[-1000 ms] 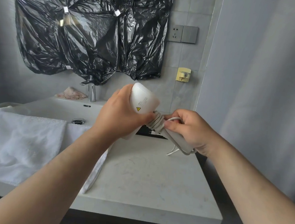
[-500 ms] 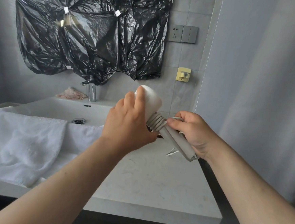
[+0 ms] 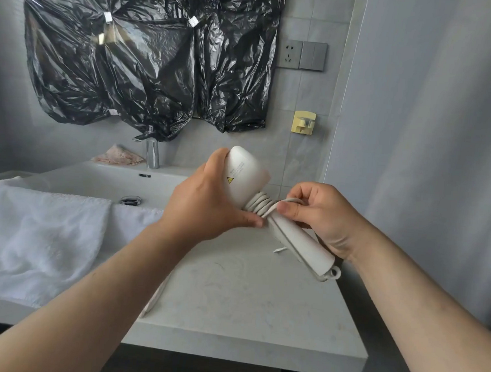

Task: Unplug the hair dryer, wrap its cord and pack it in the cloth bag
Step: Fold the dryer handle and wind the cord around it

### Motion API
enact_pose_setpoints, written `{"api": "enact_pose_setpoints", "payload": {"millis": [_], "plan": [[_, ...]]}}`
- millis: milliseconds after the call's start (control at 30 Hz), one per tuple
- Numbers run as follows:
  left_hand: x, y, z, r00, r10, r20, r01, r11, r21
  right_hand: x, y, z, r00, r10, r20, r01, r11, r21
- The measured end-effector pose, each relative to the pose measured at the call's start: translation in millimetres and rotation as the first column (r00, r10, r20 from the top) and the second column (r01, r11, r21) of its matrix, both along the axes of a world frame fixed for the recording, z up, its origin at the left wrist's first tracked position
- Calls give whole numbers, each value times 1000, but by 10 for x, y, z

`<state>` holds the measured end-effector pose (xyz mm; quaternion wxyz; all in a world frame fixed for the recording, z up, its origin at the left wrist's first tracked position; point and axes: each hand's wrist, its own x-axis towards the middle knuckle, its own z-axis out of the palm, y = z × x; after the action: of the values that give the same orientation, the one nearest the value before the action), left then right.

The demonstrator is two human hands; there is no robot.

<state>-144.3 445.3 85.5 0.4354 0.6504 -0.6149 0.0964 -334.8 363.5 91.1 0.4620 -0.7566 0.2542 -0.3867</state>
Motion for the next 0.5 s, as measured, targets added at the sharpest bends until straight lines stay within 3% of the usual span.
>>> {"api": "enact_pose_setpoints", "payload": {"millis": [100,167,267,500], "plan": [[-5,14,-30,999,-23,-31,22,999,-36,3,25,24,998,40,48,-43,997,63],[22,-24,-32,983,-71,-172,58,995,-75,-5,40,25,997,48,55,-52,996,78],[94,-75,-27,925,-187,-332,158,981,-113,-13,28,-18,995,68,67,-74,992,105],[115,-53,-37,800,-336,-496,269,941,-203,-68,-96,-78,974,180,133,-206,956,210]]}}
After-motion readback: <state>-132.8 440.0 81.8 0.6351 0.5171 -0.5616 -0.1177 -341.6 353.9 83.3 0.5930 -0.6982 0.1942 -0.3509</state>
